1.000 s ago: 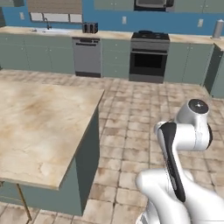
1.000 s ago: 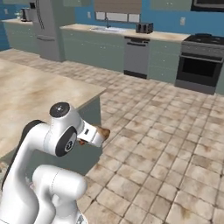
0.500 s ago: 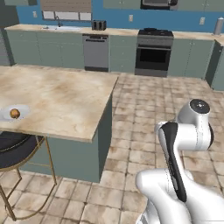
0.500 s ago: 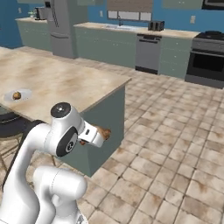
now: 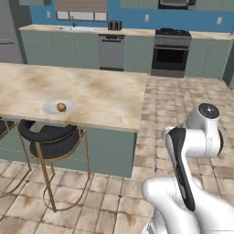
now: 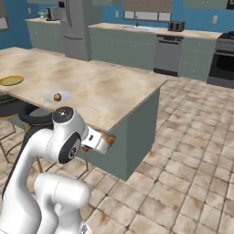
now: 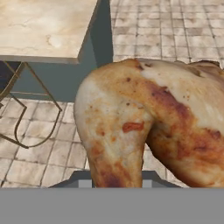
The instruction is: Take the chicken drumsticks from the pan and place one on each plate on the dining counter.
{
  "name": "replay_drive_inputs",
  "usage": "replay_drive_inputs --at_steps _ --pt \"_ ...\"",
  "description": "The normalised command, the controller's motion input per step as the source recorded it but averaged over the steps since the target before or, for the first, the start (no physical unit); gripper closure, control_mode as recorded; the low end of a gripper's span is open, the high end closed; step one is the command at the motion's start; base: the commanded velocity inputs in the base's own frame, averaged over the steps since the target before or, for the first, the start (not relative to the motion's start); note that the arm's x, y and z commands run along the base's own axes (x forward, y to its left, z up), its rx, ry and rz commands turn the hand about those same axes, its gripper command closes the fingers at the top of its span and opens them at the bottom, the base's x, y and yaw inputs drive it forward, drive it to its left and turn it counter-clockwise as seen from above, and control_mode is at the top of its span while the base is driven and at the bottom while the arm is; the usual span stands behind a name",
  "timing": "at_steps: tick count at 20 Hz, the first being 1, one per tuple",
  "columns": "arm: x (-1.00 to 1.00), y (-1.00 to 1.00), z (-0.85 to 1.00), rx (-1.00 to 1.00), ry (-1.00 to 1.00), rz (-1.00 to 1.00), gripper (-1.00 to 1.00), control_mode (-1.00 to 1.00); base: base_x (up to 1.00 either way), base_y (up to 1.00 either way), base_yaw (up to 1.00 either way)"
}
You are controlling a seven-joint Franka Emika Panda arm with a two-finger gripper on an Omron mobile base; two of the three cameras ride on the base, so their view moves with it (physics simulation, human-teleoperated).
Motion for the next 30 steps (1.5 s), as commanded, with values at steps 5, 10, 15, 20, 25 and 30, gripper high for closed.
replay_drive_inputs --at_steps 5,10,15,20,25,30 --pt "0.00 0.00 0.00 0.00 0.00 0.00 1.00 1.00 0.01 1.00 -0.14" --pt "0.00 0.00 0.00 0.00 0.00 0.00 1.00 1.00 0.00 1.00 -0.28" --pt "0.00 0.00 0.00 0.00 0.00 0.00 1.00 1.00 0.00 1.00 -0.30" --pt "0.00 0.00 0.00 0.00 0.00 0.00 1.00 1.00 0.00 1.00 -0.26" --pt "0.00 0.00 0.00 0.00 0.00 0.00 1.00 1.00 0.00 1.00 -0.24" --pt "0.00 0.00 0.00 0.00 0.00 0.00 1.00 1.00 0.00 1.00 -0.18"
